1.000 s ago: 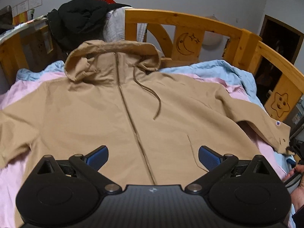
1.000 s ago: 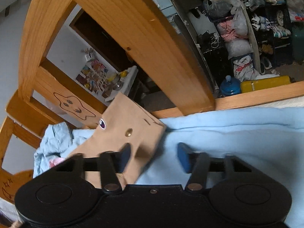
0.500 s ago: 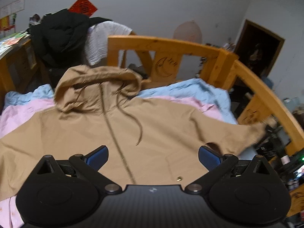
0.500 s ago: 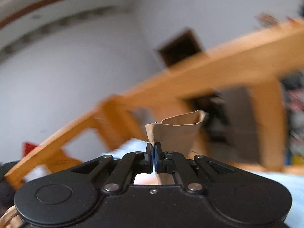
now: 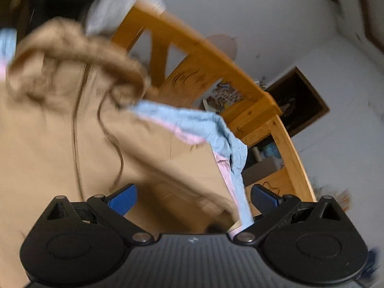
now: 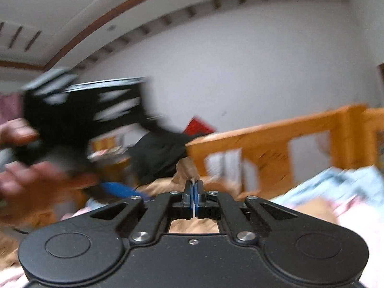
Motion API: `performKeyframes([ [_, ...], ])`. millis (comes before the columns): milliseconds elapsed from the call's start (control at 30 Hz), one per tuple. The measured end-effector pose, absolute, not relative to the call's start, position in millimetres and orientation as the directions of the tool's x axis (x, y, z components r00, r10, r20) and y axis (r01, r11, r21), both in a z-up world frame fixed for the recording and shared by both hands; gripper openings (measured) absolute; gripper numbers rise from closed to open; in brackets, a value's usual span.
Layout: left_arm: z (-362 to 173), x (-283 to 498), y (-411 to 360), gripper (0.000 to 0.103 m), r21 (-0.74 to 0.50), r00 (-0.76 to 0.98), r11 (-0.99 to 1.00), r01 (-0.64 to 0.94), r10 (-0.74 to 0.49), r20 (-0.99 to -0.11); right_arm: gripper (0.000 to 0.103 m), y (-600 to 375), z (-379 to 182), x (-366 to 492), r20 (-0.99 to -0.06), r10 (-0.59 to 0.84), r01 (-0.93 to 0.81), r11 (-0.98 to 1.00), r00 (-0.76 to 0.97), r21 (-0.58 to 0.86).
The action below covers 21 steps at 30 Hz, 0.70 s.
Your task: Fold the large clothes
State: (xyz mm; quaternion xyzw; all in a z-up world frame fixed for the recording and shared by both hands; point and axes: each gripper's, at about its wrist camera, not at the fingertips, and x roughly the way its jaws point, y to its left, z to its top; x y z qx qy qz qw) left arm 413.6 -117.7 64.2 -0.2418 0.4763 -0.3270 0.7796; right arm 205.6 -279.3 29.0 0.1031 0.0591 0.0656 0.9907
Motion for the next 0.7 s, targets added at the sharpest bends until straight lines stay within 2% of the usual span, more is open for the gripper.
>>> performKeyframes([
  [200, 1.0, 435.4, -91.9, 0.102, -0.71, 0.257, 0.69, 0.142, -0.718, -0.647, 0.0, -241.5, 5.0, 205.2, -0.161, 0.212, -0.188, 0.97, 0.964, 0.151],
  [233, -6.6, 437.2, -86.8, 0.101, -0.707, 0.251, 0.697, 0.121, -0.711, -0.657, 0.0, -234.5, 2.7, 203.1, -0.164, 0.221, -0.201, 0.971, 0.961, 0.131],
  [300, -20.9, 443.3, -75.4, 0.091, -0.699, 0.24, 0.711, 0.076, -0.694, -0.679, 0.0, -221.4, -2.7, 200.6, -0.171, 0.247, -0.234, 0.968, 0.954, 0.095],
  [367, -33.0, 446.8, -68.1, 0.058, -0.695, 0.234, 0.717, 0.044, -0.684, -0.691, 0.0, -218.3, -7.6, 204.9, -0.183, 0.271, -0.263, 0.962, 0.945, 0.066],
  [400, -35.9, 447.4, -65.0, 0.047, -0.694, 0.233, 0.719, 0.039, -0.682, -0.693, 0.0, -219.0, -14.2, 200.5, -0.188, 0.279, -0.273, 0.96, 0.942, 0.057],
  [433, -37.3, 448.2, -63.1, 0.022, -0.687, 0.242, 0.725, 0.044, -0.675, -0.697, 0.0, -215.5, -15.6, 200.0, -0.194, 0.285, -0.282, 0.959, 0.939, 0.043],
  [467, -37.0, 449.3, -61.0, 0.004, -0.668, 0.256, 0.742, 0.058, -0.658, -0.708, 0.0, -213.0, -17.8, 201.3, -0.199, 0.287, -0.287, 0.958, 0.937, 0.029],
  [533, -31.2, 447.4, -59.1, 0.003, -0.652, 0.295, 0.751, 0.108, -0.65, -0.7, 0.001, -210.6, -19.4, 198.7, -0.209, 0.293, -0.297, 0.955, 0.933, 0.01],
  [600, -11.4, 442.3, -59.5, 0.002, -0.599, 0.362, 0.778, 0.19, -0.623, -0.694, 0.013, -210.2, -21.5, 197.0, -0.23, 0.291, -0.298, 0.955, 0.929, 0.008],
  [633, 0.2, 440.6, -59.4, 0.002, -0.582, 0.396, 0.78, 0.232, -0.622, -0.676, 0.029, -215.2, -23.3, 202.4, -0.237, 0.29, -0.296, 0.955, 0.927, 0.011],
  [667, 15.1, 439.7, -58.4, 0.002, -0.567, 0.433, 0.778, 0.27, -0.624, -0.651, 0.051, -222.6, -26.8, 211.8, -0.248, 0.272, -0.281, 0.96, 0.93, 0.001],
  [700, 32.6, 439.4, -57.2, 0.002, -0.565, 0.464, 0.766, 0.306, -0.638, -0.614, 0.059, -226.8, -27.9, 211.7, -0.257, 0.249, -0.26, 0.965, 0.934, -0.012],
])
